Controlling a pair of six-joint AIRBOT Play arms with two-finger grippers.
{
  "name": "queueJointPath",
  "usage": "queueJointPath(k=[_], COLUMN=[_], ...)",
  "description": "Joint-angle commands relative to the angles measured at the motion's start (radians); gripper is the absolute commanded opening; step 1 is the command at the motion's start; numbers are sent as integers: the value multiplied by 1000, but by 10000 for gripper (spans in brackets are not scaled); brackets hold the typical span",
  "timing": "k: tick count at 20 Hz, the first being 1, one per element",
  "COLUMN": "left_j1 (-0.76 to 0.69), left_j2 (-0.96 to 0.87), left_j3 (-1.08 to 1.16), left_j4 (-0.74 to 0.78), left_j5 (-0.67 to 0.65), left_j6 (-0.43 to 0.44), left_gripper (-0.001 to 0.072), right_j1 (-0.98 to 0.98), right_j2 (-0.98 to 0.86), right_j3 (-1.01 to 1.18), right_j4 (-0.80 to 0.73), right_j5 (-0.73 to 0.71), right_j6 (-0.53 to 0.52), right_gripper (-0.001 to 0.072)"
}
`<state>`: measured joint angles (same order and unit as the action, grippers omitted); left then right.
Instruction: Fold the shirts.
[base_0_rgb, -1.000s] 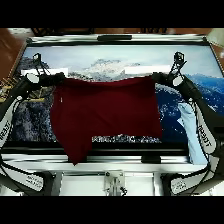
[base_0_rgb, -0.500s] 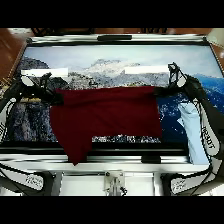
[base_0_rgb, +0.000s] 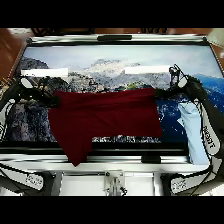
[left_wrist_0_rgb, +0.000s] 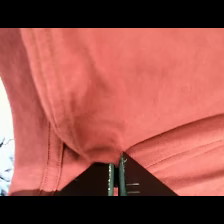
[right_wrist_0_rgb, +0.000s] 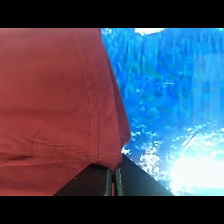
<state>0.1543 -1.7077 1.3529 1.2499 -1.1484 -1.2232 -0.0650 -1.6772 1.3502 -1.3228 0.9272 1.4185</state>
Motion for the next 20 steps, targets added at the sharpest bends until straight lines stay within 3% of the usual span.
queueJointPath(k=[1,5,8,10,17,18,19,20], left_j1=[3,23,33,35,40,40,43,48], left_j2=[0,2,1,0,1,4,5,5], left_j3=[28,135,163,130,-1,2,16,42], left_j4=[7,-3,-15,-15,-19,-20,-19,-18], left_j5=[14,3,-77,-146,-166,-172,-200,-244], left_j6=[-2,-35,-34,-36,-114,-138,-155,-156], left_gripper=[35,36,36,35,36,38,131,420], right_j1=[-2,-2,0,0,0,0,0,-1], right_j2=[12,48,51,51,16,14,18,28], right_j3=[6,10,8,8,2,2,5,11], right_j4=[53,61,66,64,60,98,119,106], right_j5=[6,14,85,134,195,192,193,214], right_j6=[2,3,3,26,102,104,100,96], right_gripper=[69,70,69,69,77,212,492,546])
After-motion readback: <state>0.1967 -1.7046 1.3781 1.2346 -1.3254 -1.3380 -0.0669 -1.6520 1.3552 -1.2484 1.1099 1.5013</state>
